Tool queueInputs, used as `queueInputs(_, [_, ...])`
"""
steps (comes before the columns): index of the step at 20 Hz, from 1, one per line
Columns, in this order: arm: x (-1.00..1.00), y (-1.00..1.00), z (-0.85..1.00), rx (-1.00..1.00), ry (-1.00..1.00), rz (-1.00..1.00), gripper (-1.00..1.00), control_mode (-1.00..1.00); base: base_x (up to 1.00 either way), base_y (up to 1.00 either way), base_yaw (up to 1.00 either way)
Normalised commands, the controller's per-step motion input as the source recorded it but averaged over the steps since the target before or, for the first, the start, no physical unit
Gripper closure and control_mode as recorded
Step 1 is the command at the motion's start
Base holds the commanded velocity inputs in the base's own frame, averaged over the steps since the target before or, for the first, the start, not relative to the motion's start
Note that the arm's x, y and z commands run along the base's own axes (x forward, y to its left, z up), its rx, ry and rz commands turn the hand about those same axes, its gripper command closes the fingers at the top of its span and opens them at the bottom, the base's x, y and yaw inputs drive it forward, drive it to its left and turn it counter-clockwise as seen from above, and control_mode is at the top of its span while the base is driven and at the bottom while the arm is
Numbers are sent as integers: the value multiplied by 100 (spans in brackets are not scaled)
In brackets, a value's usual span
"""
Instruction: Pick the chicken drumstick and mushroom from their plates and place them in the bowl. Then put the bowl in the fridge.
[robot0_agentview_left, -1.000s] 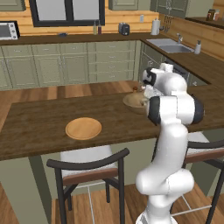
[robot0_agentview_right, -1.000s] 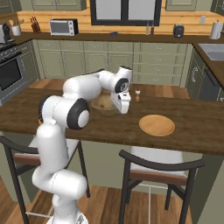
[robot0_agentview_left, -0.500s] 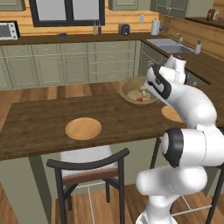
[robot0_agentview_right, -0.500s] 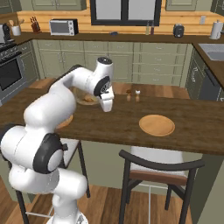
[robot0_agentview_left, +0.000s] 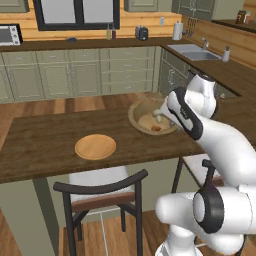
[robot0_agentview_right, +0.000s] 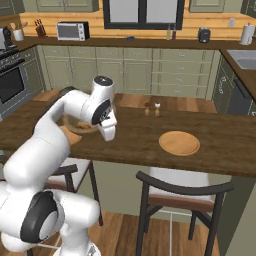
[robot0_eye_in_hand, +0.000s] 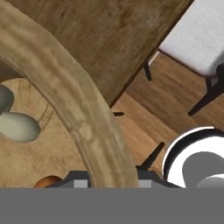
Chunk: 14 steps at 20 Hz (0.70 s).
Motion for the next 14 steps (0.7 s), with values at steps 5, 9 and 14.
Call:
queueInputs(5, [0,0,0,0,0,0,100,100,-50,100,44])
queueInputs(9, [0,0,0,0,0,0,100,100,-1,100,26])
queueInputs(14, [0,0,0,0,0,0,100,100,41,100,7])
